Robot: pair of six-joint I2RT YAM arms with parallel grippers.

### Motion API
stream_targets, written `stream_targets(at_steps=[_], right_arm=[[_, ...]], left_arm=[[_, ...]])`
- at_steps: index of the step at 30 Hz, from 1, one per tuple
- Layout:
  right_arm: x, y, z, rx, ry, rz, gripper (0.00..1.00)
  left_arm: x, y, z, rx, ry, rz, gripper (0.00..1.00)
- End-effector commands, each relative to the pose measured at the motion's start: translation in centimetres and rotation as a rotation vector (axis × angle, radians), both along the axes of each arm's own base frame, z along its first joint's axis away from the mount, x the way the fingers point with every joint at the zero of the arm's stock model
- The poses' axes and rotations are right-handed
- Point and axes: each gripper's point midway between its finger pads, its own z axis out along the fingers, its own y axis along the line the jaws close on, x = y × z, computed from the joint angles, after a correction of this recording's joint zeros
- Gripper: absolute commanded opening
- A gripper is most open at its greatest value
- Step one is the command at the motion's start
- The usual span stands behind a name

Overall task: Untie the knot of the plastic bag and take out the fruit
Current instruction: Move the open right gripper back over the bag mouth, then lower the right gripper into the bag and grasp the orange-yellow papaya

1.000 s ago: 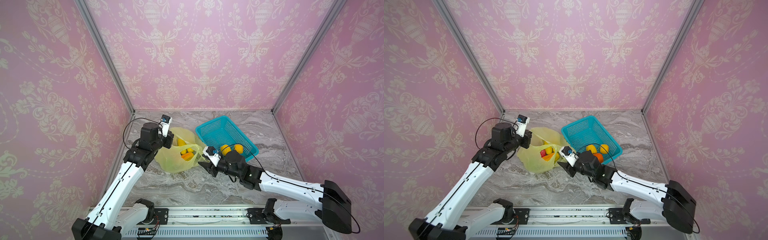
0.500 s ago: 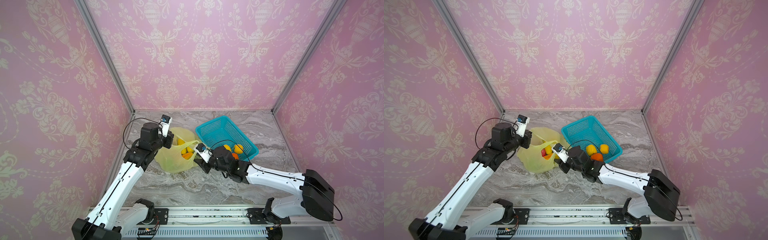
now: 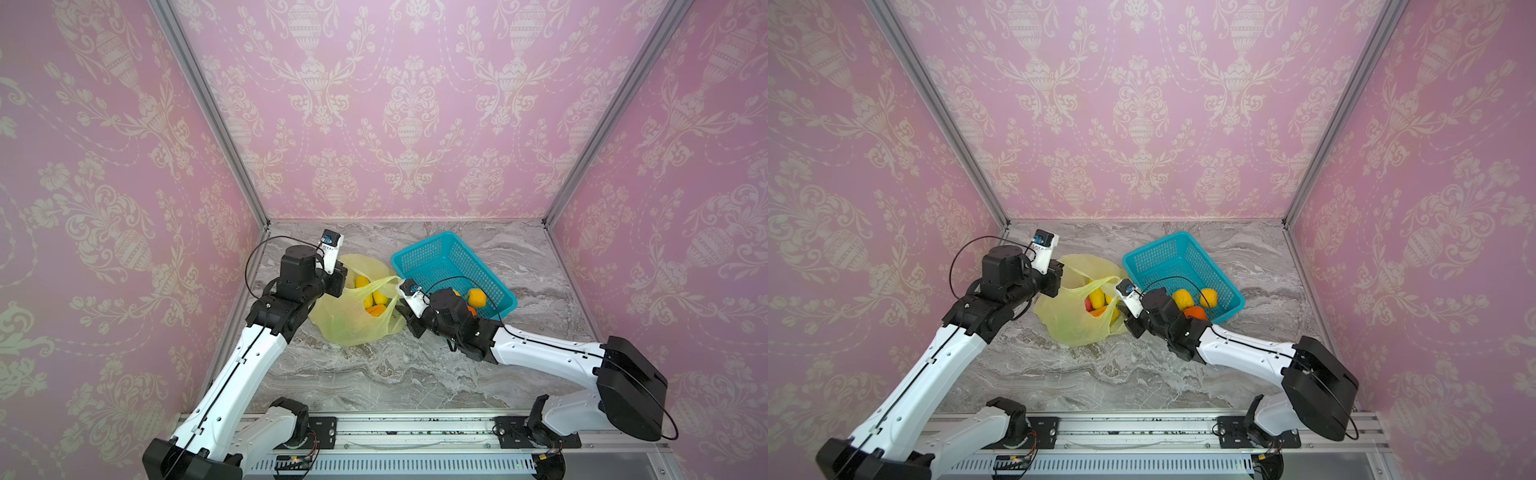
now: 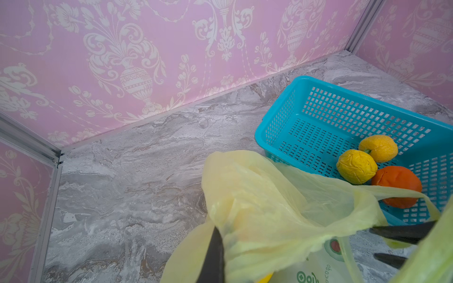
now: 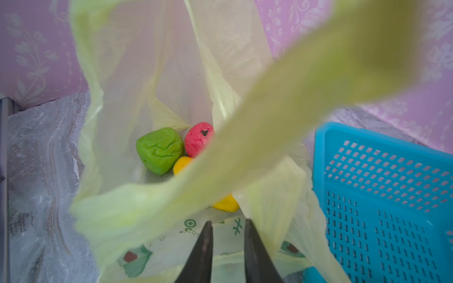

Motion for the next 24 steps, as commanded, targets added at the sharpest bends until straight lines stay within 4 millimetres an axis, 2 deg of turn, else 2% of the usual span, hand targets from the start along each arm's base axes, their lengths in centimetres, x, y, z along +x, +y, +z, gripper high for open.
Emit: stream_targets(at_steps=[1,4,7,14,18,21,24], right_arm=[[0.6,-0.2,-0.5,0.005,0.009,-0.041,0.23],[0.5,0.9,-0.5,0.014,0.036,-0.014,0.22],[-0.6,3.1,-0.6,0.013,0.047,0.056,0.24],[-3.3,8.3,-0.7,-0.007,0.045,0.184,0.36],[-4.3,10.3,-0.9,-0.008,0.053,0.232,0.44],[-4.7,11.4,-2.0,-0.052,0.045,0.248,0.52],[-4.6,12.3,-4.0,-0.123,0.033,0.254,0.54]], left_arm=[[-0.2,0.2,0.8,-0.026,-0.022,0.007,0.0],[-0.2,0.1,0.9,-0.028,-0.025,0.005,0.0],[-0.3,0.1,0.9,-0.03,-0.026,0.002,0.0],[-0.3,0.0,1.0,-0.032,-0.027,-0.002,0.0],[-0.3,0.1,1.0,-0.032,-0.028,-0.001,0.0],[-0.4,0.0,1.1,-0.034,-0.032,-0.004,0.0],[-0.5,-0.2,1.4,-0.042,-0.041,-0.015,0.0]])
